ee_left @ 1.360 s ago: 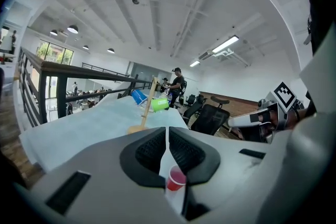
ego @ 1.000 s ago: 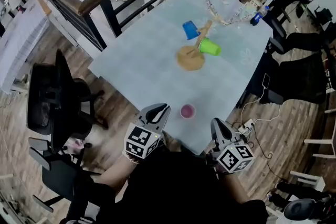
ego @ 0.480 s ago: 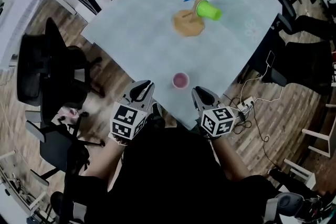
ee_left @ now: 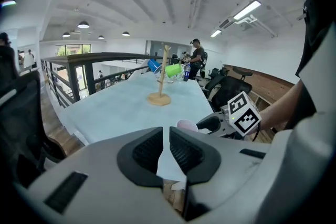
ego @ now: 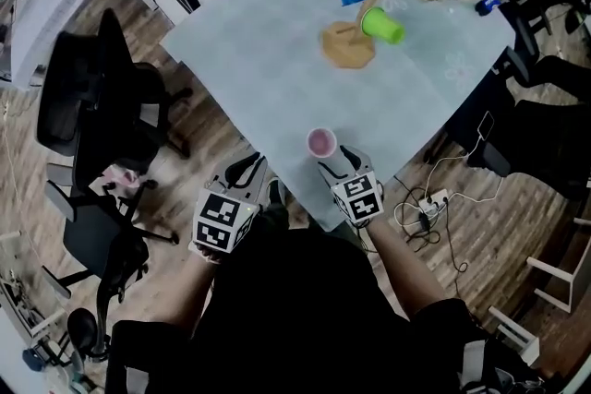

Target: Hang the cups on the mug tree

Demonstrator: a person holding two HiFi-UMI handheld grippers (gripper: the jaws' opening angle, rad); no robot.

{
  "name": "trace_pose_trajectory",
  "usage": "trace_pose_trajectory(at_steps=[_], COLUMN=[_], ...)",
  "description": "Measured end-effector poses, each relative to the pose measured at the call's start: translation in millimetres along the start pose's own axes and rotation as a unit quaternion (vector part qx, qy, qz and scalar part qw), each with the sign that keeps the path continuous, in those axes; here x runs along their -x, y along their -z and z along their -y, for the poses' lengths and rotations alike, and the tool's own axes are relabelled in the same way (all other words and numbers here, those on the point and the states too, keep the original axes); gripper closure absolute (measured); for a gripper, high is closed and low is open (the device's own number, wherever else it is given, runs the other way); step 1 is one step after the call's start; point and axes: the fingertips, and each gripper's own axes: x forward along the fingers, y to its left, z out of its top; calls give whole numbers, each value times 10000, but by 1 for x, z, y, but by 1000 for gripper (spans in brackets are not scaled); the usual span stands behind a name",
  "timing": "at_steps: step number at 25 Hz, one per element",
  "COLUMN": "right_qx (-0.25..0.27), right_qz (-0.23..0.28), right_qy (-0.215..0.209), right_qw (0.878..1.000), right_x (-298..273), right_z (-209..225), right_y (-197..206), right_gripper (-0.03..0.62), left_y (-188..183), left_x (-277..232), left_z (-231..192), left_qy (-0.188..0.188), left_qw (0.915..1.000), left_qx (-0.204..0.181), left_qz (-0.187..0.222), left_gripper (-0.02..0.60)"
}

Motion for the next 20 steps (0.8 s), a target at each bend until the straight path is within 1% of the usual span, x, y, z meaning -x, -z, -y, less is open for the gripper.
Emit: trace_pose_trajectory(at_steps=[2,7,11,14,17,20], right_qx=[67,288,535,550,450,662], right_qz=[-78,-233,-292,-301,-274,-158], right_qy=[-16,-139,-84,-107,-283,-277], right_qw=[9999,9992,9981,9980,9982,9973], right_x=[-12,-35,-49,-58,-60,-52], right_z=[3,1,0,2,2,3], right_y=[1,0,-4,-2,0,-6], right_gripper=[319,316,318,318,318,320], left_y=[4,15,22,20,18,15], left_x=[5,17,19,16,12,8], left_z=[2,6,7,11,15,20], left_qy=[-71,-268,-378,-421,-432,-444], left_qw=[9999,9992,9983,9981,9980,9979], left_qx=[128,292,416,437,431,428], left_qz=[-9,-74,-127,-125,-146,-172], left_gripper=[554,554,554,554,554,554])
